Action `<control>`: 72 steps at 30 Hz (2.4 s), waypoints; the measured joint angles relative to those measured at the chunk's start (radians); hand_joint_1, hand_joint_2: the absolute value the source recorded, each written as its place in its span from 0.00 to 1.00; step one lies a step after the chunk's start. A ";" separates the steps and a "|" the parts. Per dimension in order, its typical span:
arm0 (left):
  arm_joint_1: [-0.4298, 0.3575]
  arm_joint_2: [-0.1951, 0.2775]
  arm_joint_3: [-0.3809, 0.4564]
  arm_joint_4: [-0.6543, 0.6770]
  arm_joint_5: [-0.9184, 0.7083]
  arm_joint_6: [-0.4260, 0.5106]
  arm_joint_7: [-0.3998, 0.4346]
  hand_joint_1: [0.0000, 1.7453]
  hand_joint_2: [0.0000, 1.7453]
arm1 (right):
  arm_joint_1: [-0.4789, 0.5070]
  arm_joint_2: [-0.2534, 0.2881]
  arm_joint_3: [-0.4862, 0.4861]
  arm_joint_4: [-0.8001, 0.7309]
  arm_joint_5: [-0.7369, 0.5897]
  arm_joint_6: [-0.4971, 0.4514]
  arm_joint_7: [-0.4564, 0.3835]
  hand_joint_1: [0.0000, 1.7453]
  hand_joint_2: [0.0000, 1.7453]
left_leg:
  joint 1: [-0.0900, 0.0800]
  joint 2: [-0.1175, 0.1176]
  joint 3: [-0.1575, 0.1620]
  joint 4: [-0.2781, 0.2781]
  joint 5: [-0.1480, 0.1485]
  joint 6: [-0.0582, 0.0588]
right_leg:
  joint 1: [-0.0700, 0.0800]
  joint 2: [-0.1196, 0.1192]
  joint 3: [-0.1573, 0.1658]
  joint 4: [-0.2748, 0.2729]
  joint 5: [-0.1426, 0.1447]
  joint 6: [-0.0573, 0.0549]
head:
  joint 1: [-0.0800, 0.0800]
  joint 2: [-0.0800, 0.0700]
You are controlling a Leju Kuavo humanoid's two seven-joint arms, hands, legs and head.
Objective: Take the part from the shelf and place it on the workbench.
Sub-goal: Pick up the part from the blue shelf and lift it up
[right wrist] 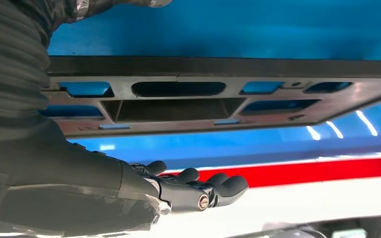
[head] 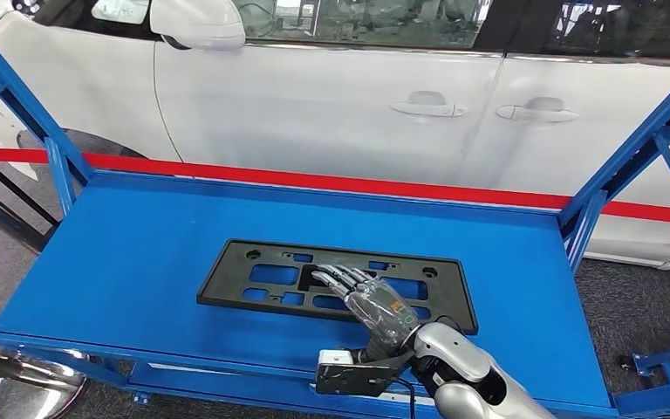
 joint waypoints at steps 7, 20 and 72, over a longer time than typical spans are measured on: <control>-0.002 0.000 0.000 0.000 -0.001 0.000 0.000 0.00 0.00 | -0.019 0.030 0.005 0.050 0.023 -0.003 0.011 0.00 1.00 | 0.000 0.000 0.000 0.000 0.000 0.000 | 0.000 0.000 0.000 0.000 0.000 0.000 | 0.000 0.000; -0.006 0.000 0.000 -0.003 0.002 0.008 -0.005 0.00 0.00 | -0.078 0.127 0.017 0.242 0.171 -0.110 0.045 0.00 1.00 | 0.000 0.000 0.000 0.000 0.000 0.000 | 0.000 0.000 -0.001 0.001 0.000 0.000 | 0.000 0.000; -0.004 -0.007 0.006 -0.003 0.031 -0.007 -0.042 0.00 1.00 | -0.052 0.144 -0.122 0.336 0.274 -0.133 0.058 1.00 1.00 | 0.000 0.000 0.006 0.000 0.001 0.000 | 0.000 0.000 0.007 -0.001 0.001 0.000 | 0.000 0.000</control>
